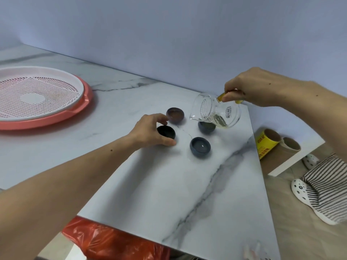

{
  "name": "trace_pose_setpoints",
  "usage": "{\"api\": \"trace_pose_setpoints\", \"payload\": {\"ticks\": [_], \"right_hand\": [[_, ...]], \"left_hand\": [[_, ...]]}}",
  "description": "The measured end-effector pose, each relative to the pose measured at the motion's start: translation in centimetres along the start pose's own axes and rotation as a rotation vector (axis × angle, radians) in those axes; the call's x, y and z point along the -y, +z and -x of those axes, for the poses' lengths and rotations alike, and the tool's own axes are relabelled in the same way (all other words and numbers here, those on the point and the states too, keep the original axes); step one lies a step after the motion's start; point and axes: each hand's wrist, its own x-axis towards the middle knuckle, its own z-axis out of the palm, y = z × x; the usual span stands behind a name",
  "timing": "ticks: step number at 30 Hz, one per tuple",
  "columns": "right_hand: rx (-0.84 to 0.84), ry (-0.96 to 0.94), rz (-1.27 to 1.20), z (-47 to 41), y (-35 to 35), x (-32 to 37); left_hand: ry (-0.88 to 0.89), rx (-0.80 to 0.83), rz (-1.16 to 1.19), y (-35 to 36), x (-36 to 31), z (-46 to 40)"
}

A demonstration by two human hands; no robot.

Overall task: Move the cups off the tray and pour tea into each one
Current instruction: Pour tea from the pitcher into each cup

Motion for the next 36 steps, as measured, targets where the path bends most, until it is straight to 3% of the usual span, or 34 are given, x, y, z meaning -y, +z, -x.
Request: {"api": "trace_pose_setpoints", "payload": {"ticks": [18, 36], "right_hand": [[0.089, -0.109, 0.359, 2.0, 2.5, 0.4], [0.137, -0.175, 0.595, 1.3, 0.5, 3.9]], "left_hand": [[0.158, 0.056, -0.392, 7.3, -4.1, -0.7], [0.146, 0.082, -0.406, 7.4, -4.1, -0.8]]}}
